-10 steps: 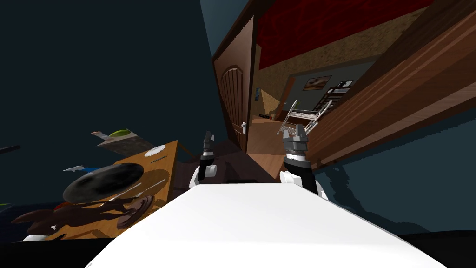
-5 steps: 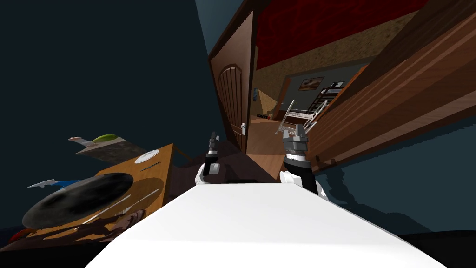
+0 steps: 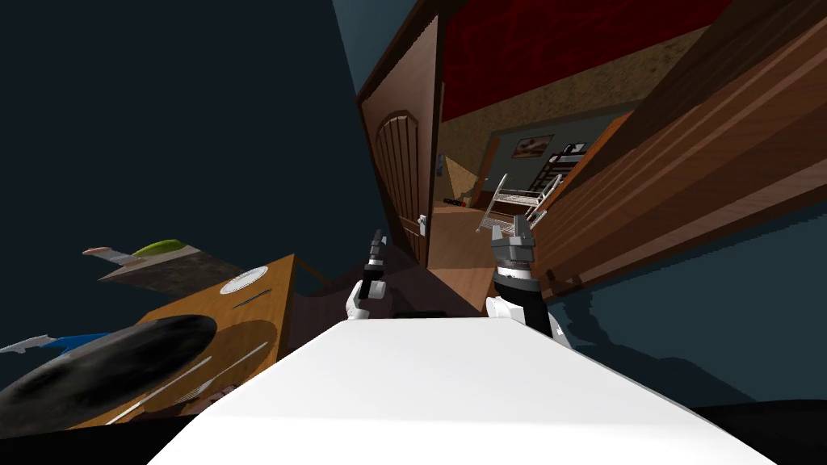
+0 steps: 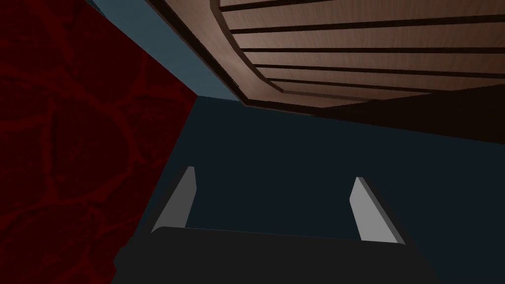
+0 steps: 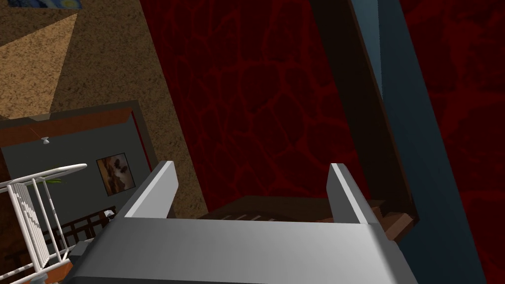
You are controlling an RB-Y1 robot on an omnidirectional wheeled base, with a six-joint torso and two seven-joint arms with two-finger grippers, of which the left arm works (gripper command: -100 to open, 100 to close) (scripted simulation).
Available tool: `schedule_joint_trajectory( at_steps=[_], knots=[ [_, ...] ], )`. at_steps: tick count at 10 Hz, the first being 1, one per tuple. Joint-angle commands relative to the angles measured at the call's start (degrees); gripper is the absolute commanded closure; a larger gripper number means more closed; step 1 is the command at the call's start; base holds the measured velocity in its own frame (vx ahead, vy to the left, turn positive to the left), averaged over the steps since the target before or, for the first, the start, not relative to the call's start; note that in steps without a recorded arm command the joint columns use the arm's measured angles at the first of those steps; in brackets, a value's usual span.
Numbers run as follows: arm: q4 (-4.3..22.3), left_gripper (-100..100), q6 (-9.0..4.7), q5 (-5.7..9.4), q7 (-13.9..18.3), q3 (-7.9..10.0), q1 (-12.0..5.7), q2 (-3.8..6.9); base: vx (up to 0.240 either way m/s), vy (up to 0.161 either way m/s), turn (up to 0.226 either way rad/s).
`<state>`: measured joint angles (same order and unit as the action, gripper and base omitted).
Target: Push the door open
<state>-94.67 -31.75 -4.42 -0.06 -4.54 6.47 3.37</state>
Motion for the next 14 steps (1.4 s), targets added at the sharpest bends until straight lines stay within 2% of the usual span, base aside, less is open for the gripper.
schedule_joint_trajectory(
  at_steps=[1, 4, 5, 8, 9, 14],
  knots=[
    [1.7, -100, 0.05, 0.10, 0.3, -0.26, -0.93, 0.08, 0.053, 0.055, -0.043],
    [7.1, -100, 0.29, 0.51, 1.6, -1.85, -4.74, 0.42, 0.065, 0.065, -0.087],
    [7.8, -100, 0.29, 0.51, 1.6, -1.85, -4.74, 0.42, 0.059, 0.061, -0.053],
    [13.4, -100, 0.55, 0.92, 2.9, -3.46, -8.62, 0.63, 0.067, 0.064, -0.104],
    [14.1, -100, 0.55, 0.92, 2.9, -3.46, -8.62, 0.63, 0.050, 0.057, -0.034],
    [24.4, -100, 0.96, 1.62, 5.1, -6.14, -15.05, 0.61, 0.068, 0.083, -0.102]
  ],
)
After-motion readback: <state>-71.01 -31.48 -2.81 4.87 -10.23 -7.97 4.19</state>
